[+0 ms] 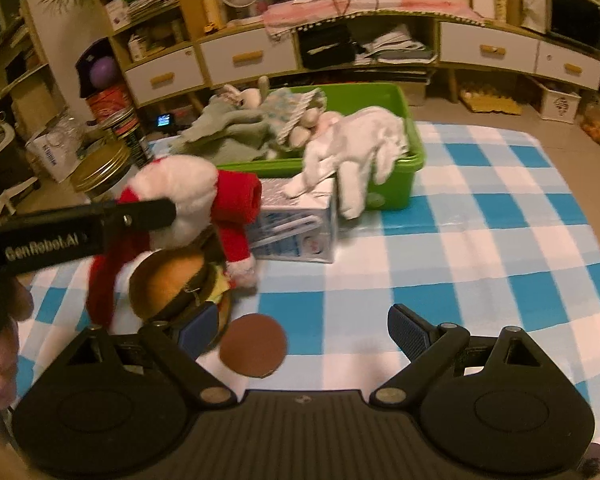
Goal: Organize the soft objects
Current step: 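Grasp the Santa plush with the left tool, then grasp the hamburger plush with the right tool while the left tool holds Santa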
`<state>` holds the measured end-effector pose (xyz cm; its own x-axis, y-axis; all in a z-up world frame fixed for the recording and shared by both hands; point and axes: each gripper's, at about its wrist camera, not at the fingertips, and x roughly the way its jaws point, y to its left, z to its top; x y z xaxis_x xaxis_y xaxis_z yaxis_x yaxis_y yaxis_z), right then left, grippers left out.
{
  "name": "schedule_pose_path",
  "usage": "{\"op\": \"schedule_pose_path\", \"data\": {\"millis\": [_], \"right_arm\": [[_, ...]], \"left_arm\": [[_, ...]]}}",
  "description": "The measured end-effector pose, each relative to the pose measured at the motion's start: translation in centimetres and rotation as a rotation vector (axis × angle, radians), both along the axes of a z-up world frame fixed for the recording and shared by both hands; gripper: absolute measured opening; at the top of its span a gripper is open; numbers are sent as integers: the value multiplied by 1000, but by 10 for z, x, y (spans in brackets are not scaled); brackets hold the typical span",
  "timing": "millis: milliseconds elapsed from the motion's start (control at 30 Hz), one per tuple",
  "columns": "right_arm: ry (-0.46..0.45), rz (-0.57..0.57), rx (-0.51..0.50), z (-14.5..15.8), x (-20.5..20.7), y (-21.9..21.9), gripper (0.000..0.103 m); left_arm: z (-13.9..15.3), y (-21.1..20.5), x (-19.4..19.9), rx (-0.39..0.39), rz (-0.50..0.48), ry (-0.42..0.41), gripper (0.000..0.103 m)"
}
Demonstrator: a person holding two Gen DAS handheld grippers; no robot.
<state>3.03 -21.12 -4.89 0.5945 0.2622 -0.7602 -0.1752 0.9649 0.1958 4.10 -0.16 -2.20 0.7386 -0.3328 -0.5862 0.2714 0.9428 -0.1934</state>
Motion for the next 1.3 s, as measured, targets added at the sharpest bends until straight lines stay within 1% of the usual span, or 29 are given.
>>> {"op": "schedule_pose_path", "data": {"millis": [200,367,533,700,767,833,900,967,1067,1200,1300], "right_arm": [[-21,56,13,-2,-1,15,67],[-38,118,12,-5,-3,31,67],[-43,164,13,-10,-4,49,67],[-46,222,36,-13,-4,70,67],[-43,244,35,-15,-3,80,67],[-45,256,21,-18,-2,91,67],[-55,251,4,-20,1,99,67],[-55,240,-2,-23,5,104,67],[-45,213,4,-27,13,108,67],[-38,180,-4,-33,19,113,67],[-49,167,-24,-36,21,118,67]], "left_arm": [[6,30,-5,-22,51,7,40],[4,58,-10,5,104,30,40],[-11,86,-12,25,151,104,41],[-28,101,-14,67,166,181,41],[-35,106,-14,74,167,198,43],[-39,111,-15,61,152,203,45],[-44,114,-16,53,140,200,52],[-47,116,-16,53,134,188,62],[-51,117,-16,46,118,159,64],[-55,116,-12,26,101,145,64],[-57,113,-10,31,101,136,64]]}}
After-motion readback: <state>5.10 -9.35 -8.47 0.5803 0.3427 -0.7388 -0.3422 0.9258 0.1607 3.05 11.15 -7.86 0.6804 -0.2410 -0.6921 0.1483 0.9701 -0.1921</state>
